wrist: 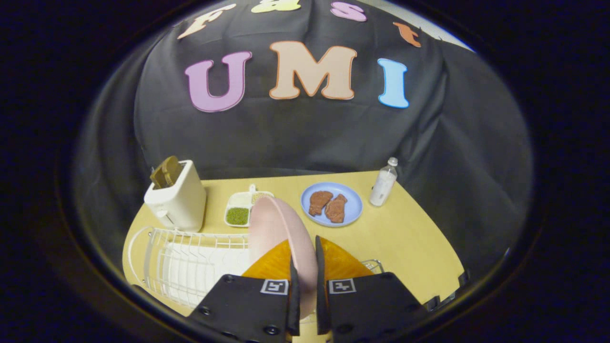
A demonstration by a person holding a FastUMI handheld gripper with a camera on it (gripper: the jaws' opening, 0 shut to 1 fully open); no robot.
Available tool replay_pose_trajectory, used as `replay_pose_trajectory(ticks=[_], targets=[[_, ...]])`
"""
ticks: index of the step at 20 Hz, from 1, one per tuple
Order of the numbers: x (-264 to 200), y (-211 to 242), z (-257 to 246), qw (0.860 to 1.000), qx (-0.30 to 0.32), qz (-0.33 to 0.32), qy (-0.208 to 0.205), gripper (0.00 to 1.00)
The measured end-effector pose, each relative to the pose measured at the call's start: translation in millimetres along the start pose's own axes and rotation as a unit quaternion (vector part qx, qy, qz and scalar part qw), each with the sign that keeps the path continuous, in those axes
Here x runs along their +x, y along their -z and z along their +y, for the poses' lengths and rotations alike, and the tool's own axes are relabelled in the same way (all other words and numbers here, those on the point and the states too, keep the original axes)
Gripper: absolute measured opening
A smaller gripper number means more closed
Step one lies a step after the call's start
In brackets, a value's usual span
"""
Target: Take the plate from the dish rack, then take the spoon from the basket and place it into the plate.
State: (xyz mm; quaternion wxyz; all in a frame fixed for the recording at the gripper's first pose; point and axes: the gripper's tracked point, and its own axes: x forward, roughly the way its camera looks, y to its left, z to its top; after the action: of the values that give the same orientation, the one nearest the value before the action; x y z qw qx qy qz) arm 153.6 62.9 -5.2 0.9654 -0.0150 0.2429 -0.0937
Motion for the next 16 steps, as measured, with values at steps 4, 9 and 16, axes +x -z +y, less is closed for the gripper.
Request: replay_pose_trajectory(ticks=[4,9,16], targets=[[-33,1,-7,0.999,0.021,0.000,-0.032,0.17],[-96,65,-33,0.986,0.111,0.017,-0.119,0.16],[-137,215,-89,0.964,0.210,0.082,-0.143,0.17]])
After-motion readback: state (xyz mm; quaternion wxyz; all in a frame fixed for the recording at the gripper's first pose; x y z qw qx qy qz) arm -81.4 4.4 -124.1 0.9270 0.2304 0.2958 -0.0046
